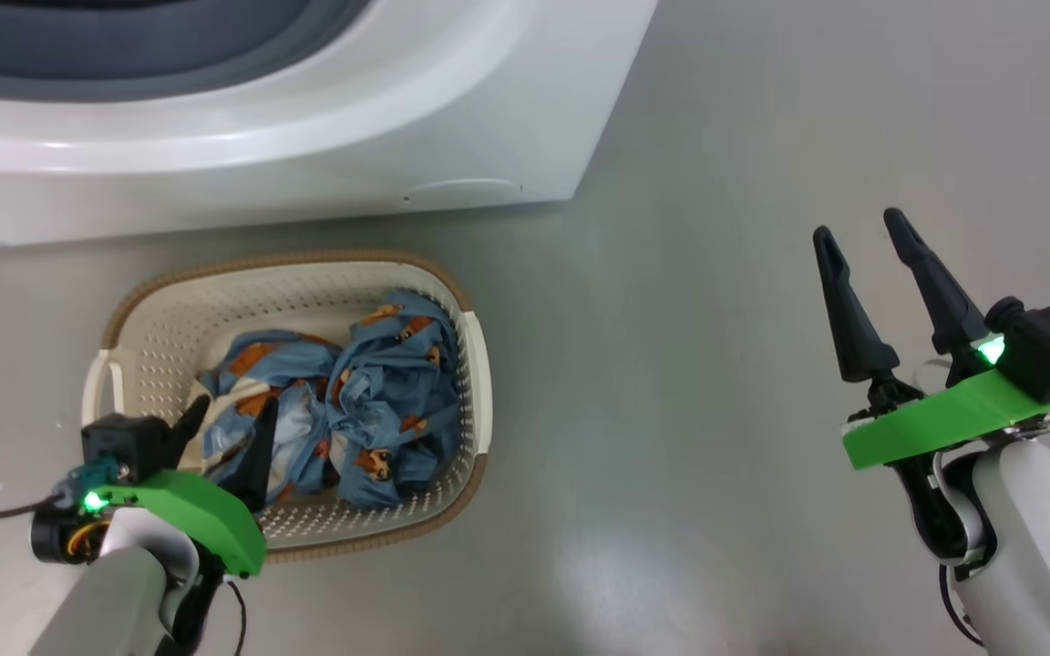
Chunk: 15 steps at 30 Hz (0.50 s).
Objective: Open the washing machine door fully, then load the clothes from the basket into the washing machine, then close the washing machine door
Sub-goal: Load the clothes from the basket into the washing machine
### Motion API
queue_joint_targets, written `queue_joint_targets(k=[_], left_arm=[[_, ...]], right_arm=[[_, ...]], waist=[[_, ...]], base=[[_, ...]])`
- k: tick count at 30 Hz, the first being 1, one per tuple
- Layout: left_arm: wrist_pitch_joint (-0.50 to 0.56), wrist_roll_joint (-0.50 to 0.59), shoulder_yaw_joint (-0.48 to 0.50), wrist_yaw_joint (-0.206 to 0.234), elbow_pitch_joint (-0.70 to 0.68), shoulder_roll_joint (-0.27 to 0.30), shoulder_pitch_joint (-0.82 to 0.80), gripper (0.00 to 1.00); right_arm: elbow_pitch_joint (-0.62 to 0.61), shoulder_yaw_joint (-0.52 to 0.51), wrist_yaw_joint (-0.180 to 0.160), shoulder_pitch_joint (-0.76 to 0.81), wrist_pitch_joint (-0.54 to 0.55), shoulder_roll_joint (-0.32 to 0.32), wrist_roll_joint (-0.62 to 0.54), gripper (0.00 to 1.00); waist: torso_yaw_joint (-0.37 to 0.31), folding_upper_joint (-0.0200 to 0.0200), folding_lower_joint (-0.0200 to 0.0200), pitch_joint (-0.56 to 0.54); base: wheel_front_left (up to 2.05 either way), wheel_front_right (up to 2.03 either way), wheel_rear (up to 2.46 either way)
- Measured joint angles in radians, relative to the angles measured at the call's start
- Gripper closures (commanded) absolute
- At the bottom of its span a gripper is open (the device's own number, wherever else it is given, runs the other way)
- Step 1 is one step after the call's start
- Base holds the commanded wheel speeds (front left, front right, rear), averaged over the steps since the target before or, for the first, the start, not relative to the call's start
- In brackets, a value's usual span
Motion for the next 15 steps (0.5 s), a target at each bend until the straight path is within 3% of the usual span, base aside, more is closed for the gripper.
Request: queue_joint_targets(k=[15], left_arm=[[0.001, -0.068, -0.153, 0.000, 0.182, 0.036, -0.179, 0.00]], right_arm=[[-0.026, 0.006, 0.000, -0.082, 0.000, 0.010, -0.016, 0.00]], waist=[[-0.027, 0.0000, 0.0000, 0.149]], base=[[0.00, 0.00, 0.00]])
